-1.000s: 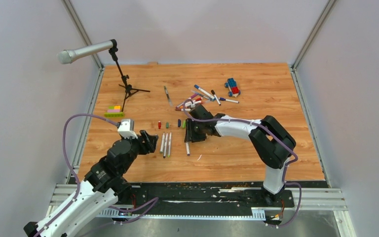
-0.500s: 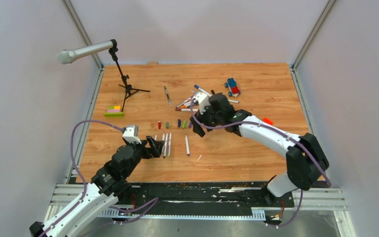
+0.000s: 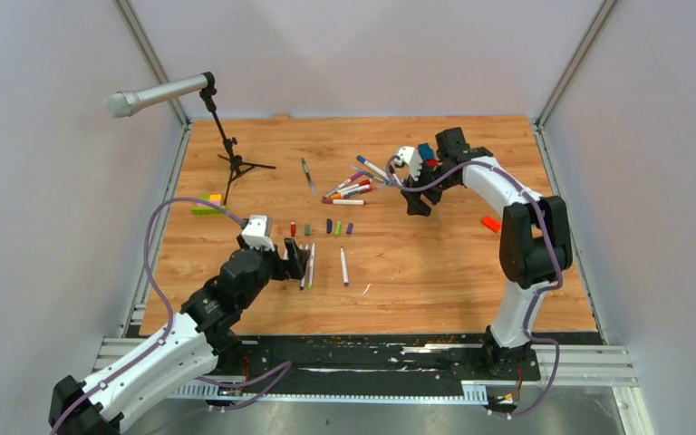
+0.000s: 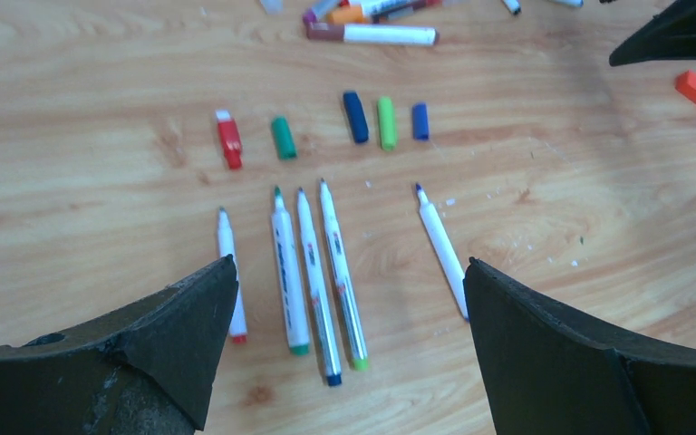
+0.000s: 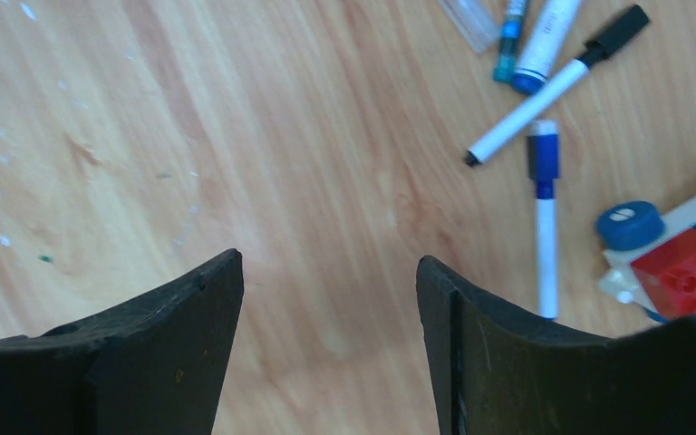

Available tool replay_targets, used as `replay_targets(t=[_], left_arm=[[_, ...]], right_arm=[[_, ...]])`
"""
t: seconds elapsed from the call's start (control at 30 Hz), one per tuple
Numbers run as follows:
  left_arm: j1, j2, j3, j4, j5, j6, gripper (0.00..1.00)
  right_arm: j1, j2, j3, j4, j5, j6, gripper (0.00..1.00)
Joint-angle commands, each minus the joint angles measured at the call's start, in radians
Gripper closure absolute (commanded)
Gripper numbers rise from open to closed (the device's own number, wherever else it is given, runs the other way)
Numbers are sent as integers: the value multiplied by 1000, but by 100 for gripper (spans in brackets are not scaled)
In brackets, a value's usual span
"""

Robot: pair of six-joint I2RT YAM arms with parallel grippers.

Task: Open the pen caps
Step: Pick up the pen from the center of the board.

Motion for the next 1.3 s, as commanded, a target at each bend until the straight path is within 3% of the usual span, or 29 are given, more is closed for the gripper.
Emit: replay_targets(t=[0.0,0.2,0.5,0.83,1.27], left_arm=[[-1,82,125,11,-112,171,0],[-1,77,56,89,-132,176,0],[-2,-74,-24,94,-158,154,0],[-1,128,49,111,-126,172,0],[-1,136,47,137,-130,172,0]], right_arm=[[-105,99,178,-125,-124,-259,29],[-135,276,470,-368,-116,-428,26],[-135,419,639,-496,-218,-681,26],[-122,502,654,-390,-79,-623,37],[-123,585,724,-324,-43,-516,47]])
